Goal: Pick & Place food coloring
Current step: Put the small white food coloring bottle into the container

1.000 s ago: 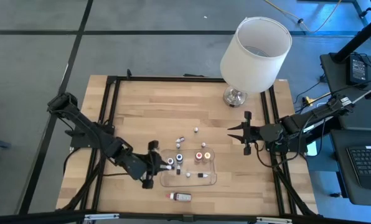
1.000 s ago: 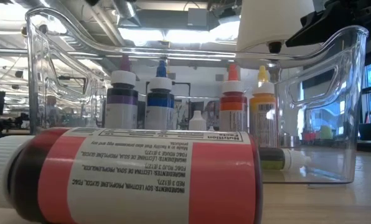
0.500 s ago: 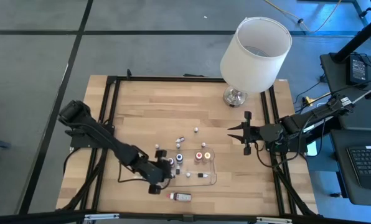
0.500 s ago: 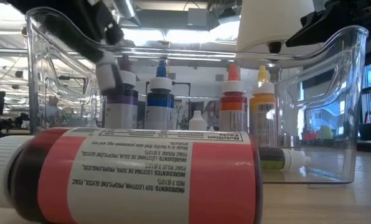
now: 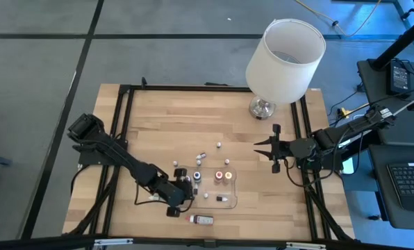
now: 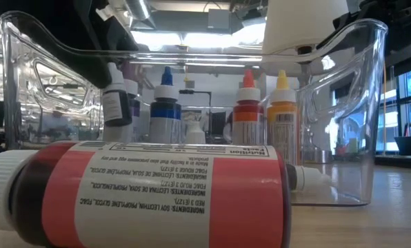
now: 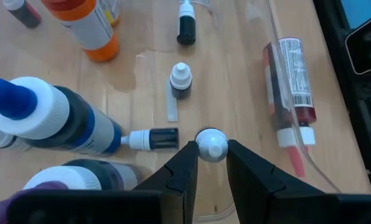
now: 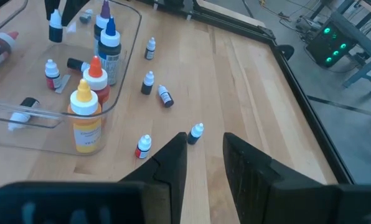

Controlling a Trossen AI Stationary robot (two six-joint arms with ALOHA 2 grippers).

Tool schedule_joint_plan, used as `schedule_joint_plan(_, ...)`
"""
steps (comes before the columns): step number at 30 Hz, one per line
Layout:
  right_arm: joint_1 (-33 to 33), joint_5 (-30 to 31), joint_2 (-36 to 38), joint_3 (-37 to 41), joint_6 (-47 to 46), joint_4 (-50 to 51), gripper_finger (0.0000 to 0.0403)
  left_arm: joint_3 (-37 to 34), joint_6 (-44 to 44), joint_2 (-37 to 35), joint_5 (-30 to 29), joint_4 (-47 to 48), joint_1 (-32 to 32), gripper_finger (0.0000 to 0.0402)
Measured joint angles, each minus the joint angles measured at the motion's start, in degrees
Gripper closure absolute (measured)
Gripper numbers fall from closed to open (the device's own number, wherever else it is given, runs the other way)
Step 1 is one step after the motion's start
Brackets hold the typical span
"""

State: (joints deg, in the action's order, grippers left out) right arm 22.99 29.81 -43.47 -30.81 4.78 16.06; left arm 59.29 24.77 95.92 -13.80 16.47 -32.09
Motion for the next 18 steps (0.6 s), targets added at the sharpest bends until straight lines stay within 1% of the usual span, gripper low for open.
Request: schedule_joint_plan(18, 0.00, 0.01, -0.01, 0.00, 0.00, 0.01, 0.0296, -0.02, -0.02, -0.02, 0.00, 0.02, 0.01, 0.0318)
